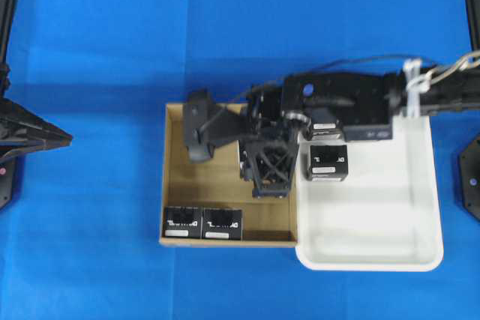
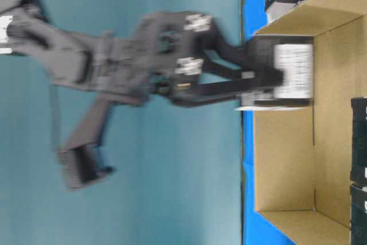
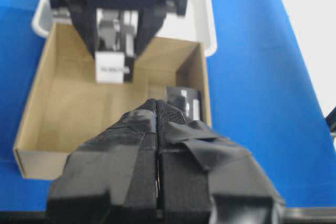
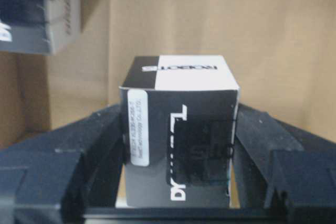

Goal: Pick the box from inside the cardboard box.
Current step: 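Carry the held servo box right over the white tray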

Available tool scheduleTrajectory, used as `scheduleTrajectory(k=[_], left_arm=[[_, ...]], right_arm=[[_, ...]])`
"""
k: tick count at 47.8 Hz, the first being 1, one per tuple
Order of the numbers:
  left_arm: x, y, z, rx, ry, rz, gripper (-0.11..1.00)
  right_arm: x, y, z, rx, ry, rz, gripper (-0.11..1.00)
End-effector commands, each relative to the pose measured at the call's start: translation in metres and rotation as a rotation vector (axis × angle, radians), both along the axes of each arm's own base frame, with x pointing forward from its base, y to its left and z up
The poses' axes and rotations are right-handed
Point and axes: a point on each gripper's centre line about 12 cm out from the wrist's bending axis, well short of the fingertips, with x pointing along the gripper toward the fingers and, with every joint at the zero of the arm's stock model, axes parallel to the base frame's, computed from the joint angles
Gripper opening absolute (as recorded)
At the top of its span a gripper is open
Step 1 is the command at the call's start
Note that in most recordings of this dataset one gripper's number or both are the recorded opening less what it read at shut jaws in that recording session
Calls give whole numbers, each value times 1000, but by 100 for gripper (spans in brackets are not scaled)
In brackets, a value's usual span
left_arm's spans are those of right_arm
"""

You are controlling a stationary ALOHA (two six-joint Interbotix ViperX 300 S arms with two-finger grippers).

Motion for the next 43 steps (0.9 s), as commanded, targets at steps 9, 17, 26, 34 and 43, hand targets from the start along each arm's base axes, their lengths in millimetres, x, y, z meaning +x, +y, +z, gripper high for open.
scheduleTrajectory(k=[9,17,26,34,43], left_arm=[[2,1,11,-1,-31,4,-6],[2,1,11,-1,-31,4,-6],[1,1,11,2,-29,3,-6],[1,1,11,2,-29,3,-6],[1,1,11,0,-28,3,-6]], right_arm=[[-14,-6,94,-3,-76,11,61],[-35,-7,135,-3,-101,6,61],[-66,-9,173,-14,-147,-14,61],[-95,-15,182,-35,-111,-74,61],[-132,-14,162,-29,-16,-86,61]])
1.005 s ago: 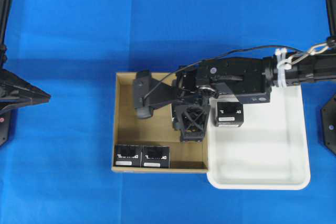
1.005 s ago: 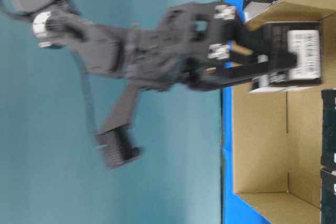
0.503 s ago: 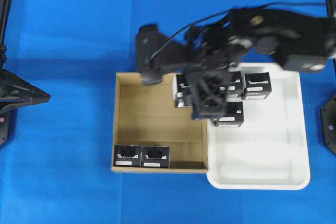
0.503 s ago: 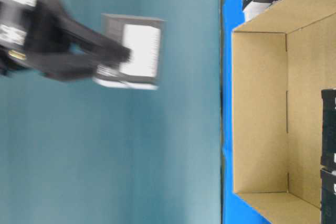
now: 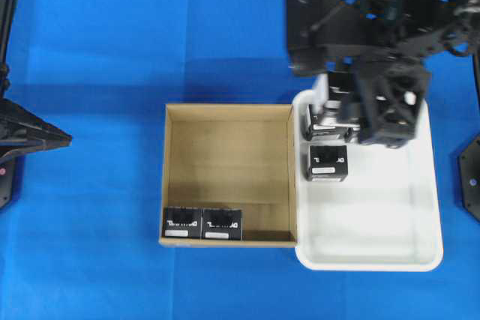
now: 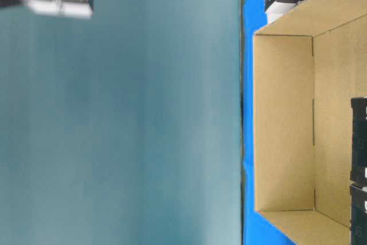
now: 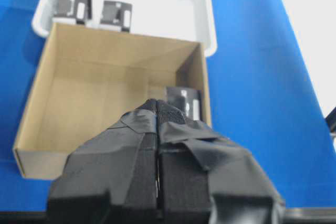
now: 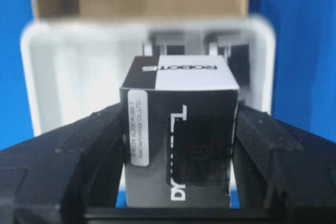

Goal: Pick the box from inside the cardboard box.
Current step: 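Carry the held servo box right over the white tray, then lower the servo box into the tray beside the others and open the gripper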

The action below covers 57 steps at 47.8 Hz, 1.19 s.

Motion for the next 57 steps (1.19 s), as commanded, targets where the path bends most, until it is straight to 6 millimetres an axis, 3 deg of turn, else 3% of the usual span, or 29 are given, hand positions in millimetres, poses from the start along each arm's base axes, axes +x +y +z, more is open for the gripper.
scheduleTrajectory(k=[1,19,27,37,57], left_arm=[[1,0,11,2,-26,1,-6],[1,1,12,5,-32,2,-6],[1,1,12,2,-34,3,-6],[2,1,14,0,-48,3,-6],[2,1,14,1,-49,3,-6]], right_arm=[[-17,1,-3,-2,8,-3,61],[-67,5,-52,0,-28,-59,61],[-79,10,-89,2,-48,-74,61],[-85,19,-135,13,-54,-69,61],[-84,18,-184,9,-44,-86,61]])
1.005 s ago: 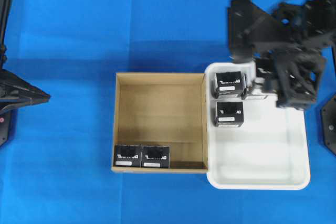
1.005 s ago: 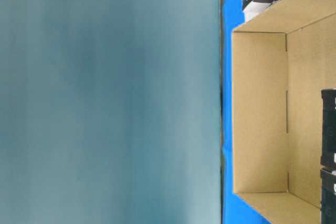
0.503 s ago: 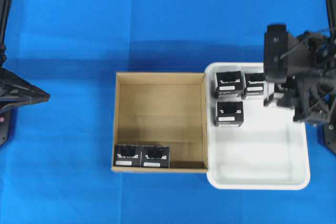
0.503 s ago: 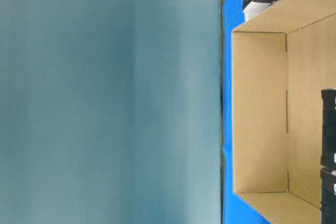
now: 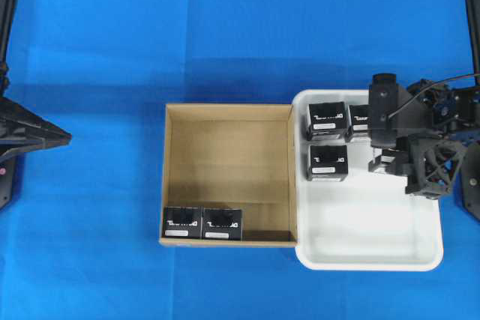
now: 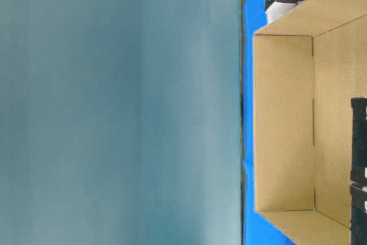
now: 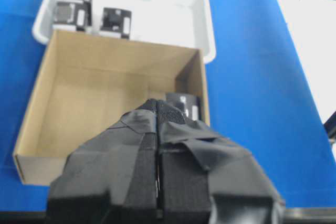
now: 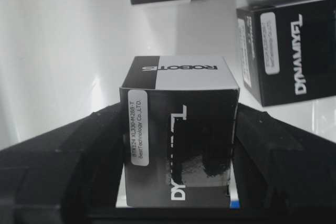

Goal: Pick the box from inside the cardboard box.
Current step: 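Lower the servo box into the tray beside the others and open the gripper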

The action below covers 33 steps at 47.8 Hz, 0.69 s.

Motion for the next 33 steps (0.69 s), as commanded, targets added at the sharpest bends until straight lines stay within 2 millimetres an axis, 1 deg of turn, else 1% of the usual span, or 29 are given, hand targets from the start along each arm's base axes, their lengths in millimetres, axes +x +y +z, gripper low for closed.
scheduleTrajectory(k=[1,12,17,20,33], left_arm=[[2,0,12,2,-31,2,-6],[2,0,12,2,-31,2,-6],[2,0,12,2,-31,2,-6],[2,1,12,2,-31,3,-6],[2,2,8,13,-22,7,-6]], right_arm=[[6,0,-10,1,2,0,61],[21,0,-33,-2,34,14,61],[22,1,-43,1,69,16,61],[23,0,-47,2,75,16,61],[28,0,-49,-2,54,14,61]])
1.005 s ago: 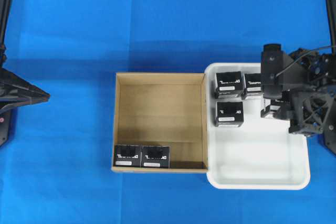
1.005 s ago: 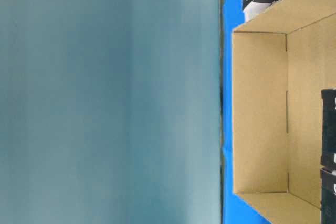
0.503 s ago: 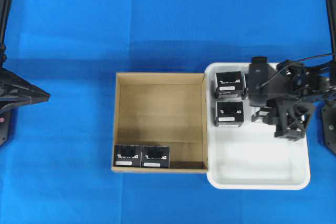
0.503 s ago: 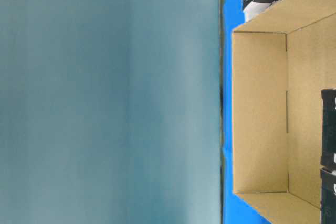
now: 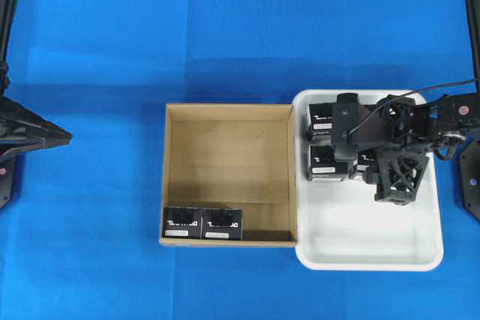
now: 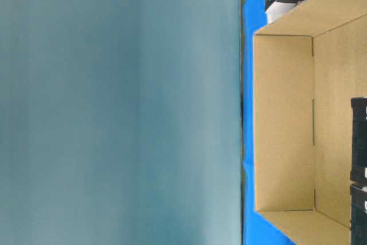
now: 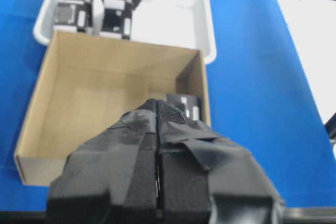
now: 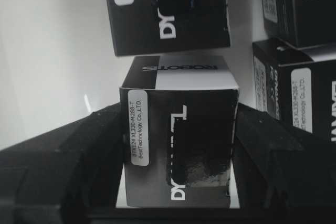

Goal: Pick the box from inside the cardboard box.
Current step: 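Lower the servo box into the tray beside the others and open the gripper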

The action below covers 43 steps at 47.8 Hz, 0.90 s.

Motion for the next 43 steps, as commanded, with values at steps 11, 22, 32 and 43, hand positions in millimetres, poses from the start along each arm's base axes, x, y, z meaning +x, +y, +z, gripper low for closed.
scheduleTrajectory(k=[11,22,32,43], left_arm=[[3,1,7,5,-17,7,-6],[3,1,7,5,-16,7,-6],[3,1,8,-1,-18,8,-6],[2,1,9,-4,-21,9,-6]], right_arm=[[5,2,-5,2,16,14,61],[5,3,-4,-4,20,45,61],[7,3,-4,-1,40,46,71],[11,2,-1,-3,30,44,97]])
